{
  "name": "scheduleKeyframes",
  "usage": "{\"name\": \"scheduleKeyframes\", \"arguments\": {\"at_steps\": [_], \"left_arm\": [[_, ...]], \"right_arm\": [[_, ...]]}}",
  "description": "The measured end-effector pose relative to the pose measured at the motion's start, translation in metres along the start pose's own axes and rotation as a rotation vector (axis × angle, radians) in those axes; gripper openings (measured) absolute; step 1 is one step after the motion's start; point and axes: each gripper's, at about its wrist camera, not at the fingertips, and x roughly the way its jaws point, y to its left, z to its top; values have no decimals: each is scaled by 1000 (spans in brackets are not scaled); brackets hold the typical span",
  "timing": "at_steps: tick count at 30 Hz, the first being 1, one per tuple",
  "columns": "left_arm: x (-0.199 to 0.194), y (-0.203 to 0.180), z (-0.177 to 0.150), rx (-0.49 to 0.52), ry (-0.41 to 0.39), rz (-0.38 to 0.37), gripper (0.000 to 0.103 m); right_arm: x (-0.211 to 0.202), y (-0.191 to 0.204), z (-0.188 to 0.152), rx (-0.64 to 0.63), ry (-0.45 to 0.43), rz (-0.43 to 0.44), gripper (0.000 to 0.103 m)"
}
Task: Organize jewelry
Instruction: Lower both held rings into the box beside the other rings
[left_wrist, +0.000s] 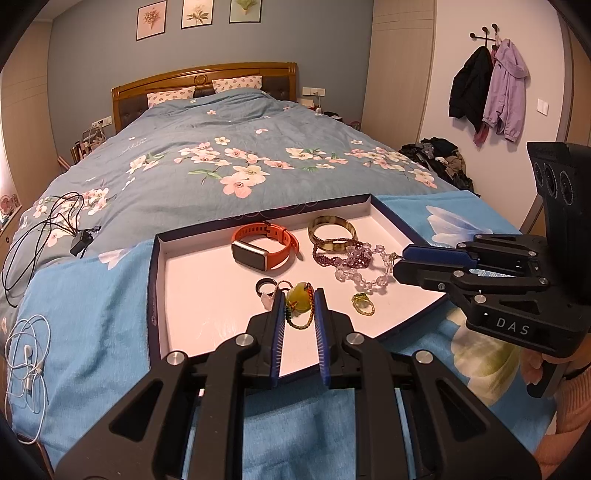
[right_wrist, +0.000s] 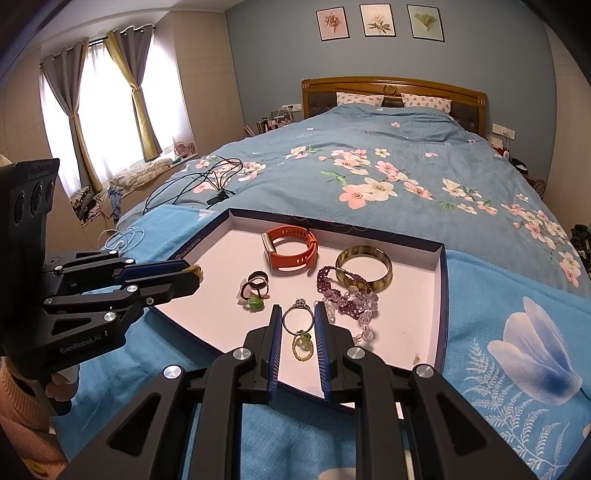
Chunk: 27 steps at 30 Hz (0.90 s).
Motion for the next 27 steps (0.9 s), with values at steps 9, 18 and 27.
{"name": "scheduleKeyframes", "arguments": {"at_steps": [9,18,27], "left_arm": [[3,1,2,-2,2,1,16],[5,2,5,-2,4,2,16],[10,4,7,-4,10,6,16]], "right_arm": [[6,-1,0,-1,7,2,16],[10,-1,-1,-1,12,2,16],[17,-3,-1,-1,26,0,16]]}}
